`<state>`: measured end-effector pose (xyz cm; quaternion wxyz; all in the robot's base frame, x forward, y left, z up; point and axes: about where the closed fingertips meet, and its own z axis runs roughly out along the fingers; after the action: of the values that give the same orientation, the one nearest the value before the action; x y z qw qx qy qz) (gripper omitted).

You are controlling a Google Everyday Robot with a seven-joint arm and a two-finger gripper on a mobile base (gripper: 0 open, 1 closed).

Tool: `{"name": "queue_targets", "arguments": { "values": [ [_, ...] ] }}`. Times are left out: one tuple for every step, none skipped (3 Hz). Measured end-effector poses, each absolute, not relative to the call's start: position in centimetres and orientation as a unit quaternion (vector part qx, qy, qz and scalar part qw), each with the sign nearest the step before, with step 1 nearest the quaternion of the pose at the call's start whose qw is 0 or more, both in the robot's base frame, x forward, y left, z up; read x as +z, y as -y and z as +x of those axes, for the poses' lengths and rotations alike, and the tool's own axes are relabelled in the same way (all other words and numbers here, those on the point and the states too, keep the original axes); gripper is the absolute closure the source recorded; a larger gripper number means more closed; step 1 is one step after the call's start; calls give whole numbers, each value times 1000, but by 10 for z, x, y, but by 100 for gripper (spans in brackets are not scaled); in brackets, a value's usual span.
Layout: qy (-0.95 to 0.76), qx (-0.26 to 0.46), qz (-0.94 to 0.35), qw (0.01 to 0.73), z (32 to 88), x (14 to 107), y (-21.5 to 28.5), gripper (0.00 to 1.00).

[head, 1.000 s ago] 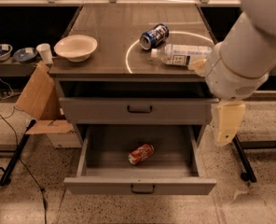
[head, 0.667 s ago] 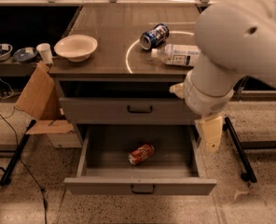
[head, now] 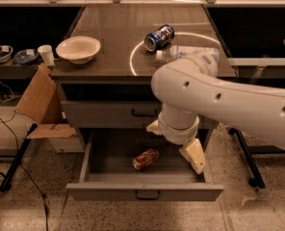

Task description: Pick coke can from middle drawer and place on counter

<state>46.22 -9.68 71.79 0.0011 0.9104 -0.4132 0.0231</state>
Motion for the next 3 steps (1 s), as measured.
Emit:
{"name": "queue_targets", "arguments": {
  "values": [
    [395,24,918,3,461,708,93,0],
    [395,24,918,3,461,708,93,0],
    [387,29,922,5,458,708,93,0]
  ]
}}
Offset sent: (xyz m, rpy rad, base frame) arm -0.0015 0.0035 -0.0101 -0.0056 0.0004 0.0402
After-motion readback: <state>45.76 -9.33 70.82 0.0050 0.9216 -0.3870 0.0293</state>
